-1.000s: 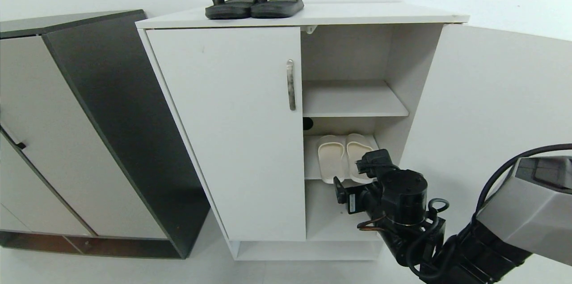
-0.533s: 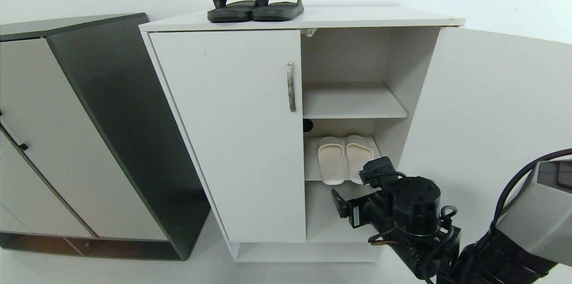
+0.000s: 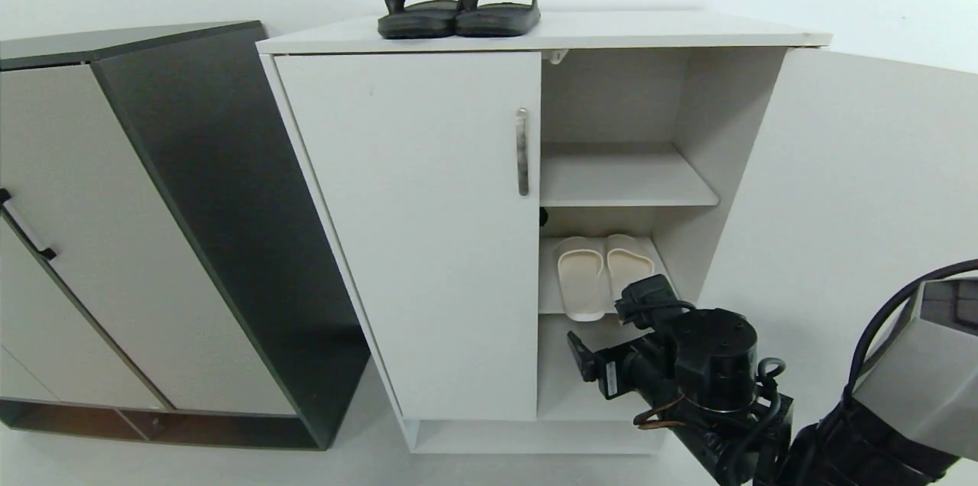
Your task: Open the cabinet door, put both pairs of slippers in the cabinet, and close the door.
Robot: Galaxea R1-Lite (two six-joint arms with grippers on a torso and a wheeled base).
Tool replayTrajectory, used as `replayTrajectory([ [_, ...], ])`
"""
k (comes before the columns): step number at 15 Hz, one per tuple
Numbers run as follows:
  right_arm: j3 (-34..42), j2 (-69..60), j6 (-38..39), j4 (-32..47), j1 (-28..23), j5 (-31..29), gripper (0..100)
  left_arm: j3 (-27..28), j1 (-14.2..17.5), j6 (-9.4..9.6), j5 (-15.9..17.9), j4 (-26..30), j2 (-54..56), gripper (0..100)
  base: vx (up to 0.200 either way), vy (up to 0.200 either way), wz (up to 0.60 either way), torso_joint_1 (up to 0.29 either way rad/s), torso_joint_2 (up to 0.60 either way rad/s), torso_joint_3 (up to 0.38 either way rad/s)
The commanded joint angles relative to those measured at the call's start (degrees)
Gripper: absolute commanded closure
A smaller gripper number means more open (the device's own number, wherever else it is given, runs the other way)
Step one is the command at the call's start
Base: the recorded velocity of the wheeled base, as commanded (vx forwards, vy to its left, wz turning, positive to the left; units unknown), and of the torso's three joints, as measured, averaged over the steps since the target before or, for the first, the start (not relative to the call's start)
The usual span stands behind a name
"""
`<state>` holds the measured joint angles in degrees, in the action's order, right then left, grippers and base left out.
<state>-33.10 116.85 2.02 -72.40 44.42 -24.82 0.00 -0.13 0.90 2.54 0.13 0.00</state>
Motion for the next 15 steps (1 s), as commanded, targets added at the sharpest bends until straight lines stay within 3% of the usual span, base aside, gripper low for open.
replayTrajectory([
  [1, 0.14, 0.14, 0.0, -0.02, -0.04, 0.03, 0, 0.0, 0.05, -0.02, 0.01, -0.05, -0.09, 100, 0.0, 0.2, 0.0, -0.002, 0.0, 0.007],
  [8, 1.02, 0.14, -0.79, -0.2, -0.04, 0.03, 0, 0.0, 0.05, -0.02, 0.01, -0.05, -0.09, 100, 0.0, 0.2, 0.0, 0.003, 0.0, 0.002],
  [15, 1.37, 0.14, -1.32, -1.43, -0.74, 0.91, 0, 0.0, 0.05, -0.11, 0.01, -0.05, -0.09, 100, 0.0, 0.0, 0.0, 0.0, 0.0, 0.0],
])
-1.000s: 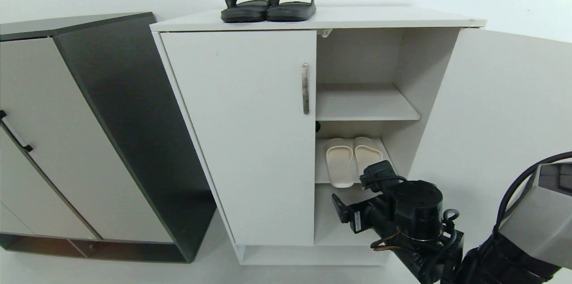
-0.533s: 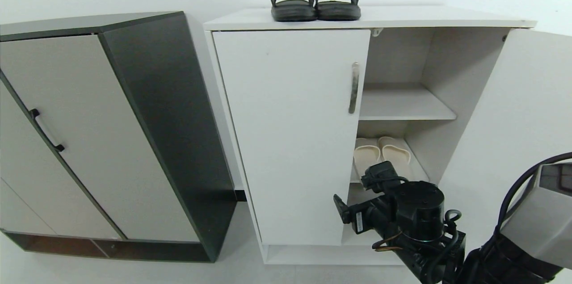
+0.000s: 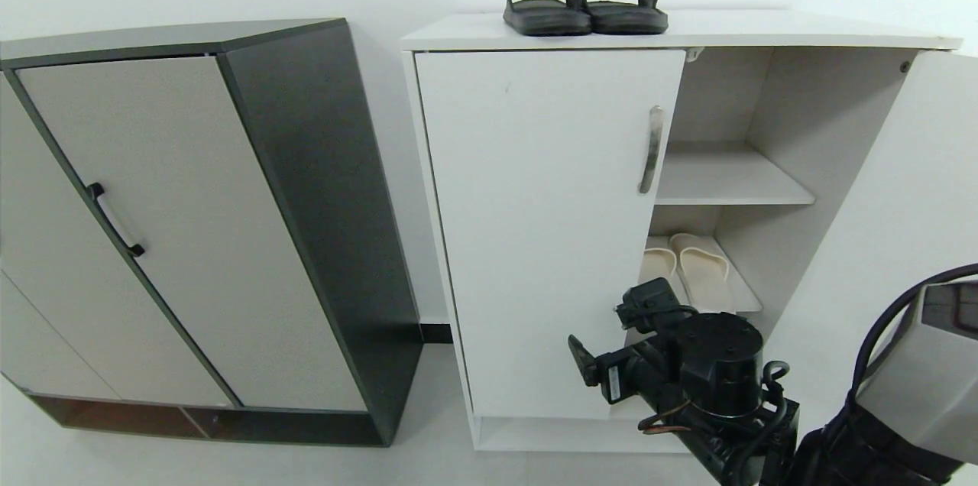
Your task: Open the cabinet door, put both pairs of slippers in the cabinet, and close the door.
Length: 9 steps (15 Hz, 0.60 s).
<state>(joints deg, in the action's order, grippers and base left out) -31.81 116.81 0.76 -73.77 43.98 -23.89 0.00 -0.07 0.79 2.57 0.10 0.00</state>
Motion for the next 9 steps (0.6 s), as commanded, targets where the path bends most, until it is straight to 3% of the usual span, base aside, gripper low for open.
replayTrajectory([
  [1, 0.16, 0.17, -0.58, -0.41, -0.3, 0.08, 0, 0.0, -0.01, 0.0, -0.02, -0.01, -0.09, 100, 0.0, 0.0, 0.0, 0.0, 0.0, 0.0],
  [9, 0.87, 0.44, -0.76, -0.68, -0.3, 0.25, 0, 0.0, -0.01, 0.0, -0.02, -0.01, -0.09, 100, 0.0, 0.0, 0.0, 0.0, 0.0, 0.0],
])
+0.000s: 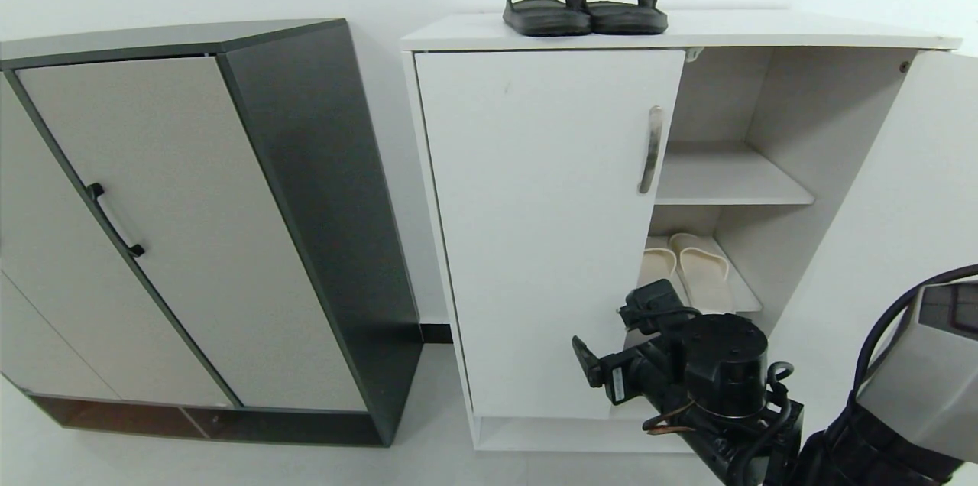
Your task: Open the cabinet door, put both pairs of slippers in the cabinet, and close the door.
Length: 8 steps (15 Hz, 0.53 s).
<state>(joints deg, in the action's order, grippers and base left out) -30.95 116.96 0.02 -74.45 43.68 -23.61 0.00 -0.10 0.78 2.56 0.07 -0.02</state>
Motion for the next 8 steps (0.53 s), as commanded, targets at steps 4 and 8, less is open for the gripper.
replayTrajectory([
  [4, 0.01, 0.29, -0.02, 0.0, 0.0, 0.06, 0, 0.0, 0.01, 0.01, -0.01, 0.01, -0.06, 100, 0.0, 0.0, 0.0, 0.002, -0.03, -0.035],
  [8, 0.01, 0.29, -0.02, 0.0, 0.0, 0.06, 0, 0.0, 0.01, 0.01, -0.01, 0.01, -0.06, 100, 0.0, 0.0, 0.0, 0.024, -0.27, -0.325],
])
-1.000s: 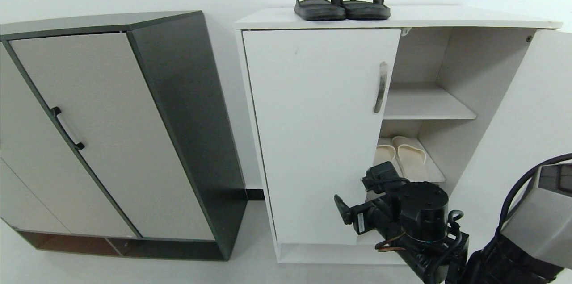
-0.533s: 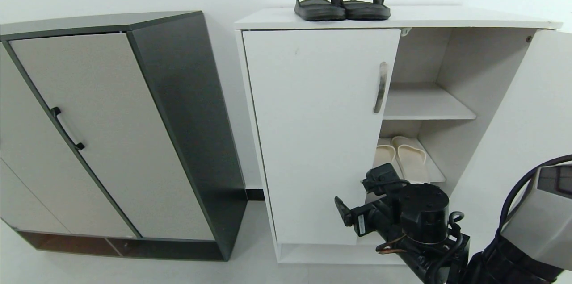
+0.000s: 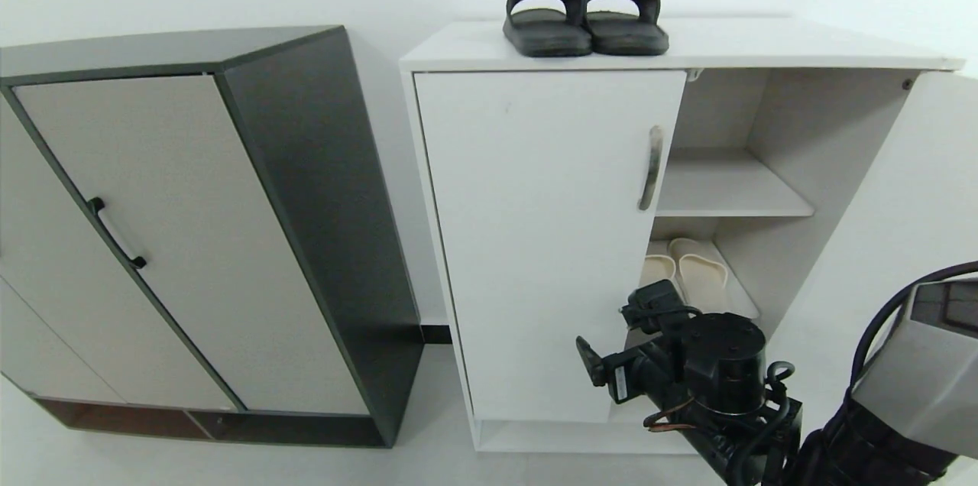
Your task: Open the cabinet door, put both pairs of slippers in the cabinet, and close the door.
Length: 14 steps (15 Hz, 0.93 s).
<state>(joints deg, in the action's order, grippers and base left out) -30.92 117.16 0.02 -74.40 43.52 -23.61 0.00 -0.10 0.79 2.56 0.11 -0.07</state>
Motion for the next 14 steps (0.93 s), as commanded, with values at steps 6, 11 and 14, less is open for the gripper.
replayTrajectory([
  [6, -0.02, 0.08, 0.06, -0.04, 0.16, 0.06, 0, 0.0, 0.01, 0.0, -0.01, -0.02, -0.01, 100, 0.0, 0.0, 0.0, 0.089, -0.49, -0.351],
  [11, -0.11, 0.08, 0.06, -0.04, 0.16, 0.06, 0, 0.0, 0.01, 0.0, -0.01, -0.02, -0.01, 100, 0.0, 0.0, 0.0, 0.144, -0.47, -0.321],
  [14, -0.11, 0.08, 0.06, -0.04, 0.16, 0.06, 0, 0.0, 0.01, 0.0, -0.01, -0.02, -0.01, 100, 0.0, 0.0, 0.0, 0.177, -0.49, -0.316],
])
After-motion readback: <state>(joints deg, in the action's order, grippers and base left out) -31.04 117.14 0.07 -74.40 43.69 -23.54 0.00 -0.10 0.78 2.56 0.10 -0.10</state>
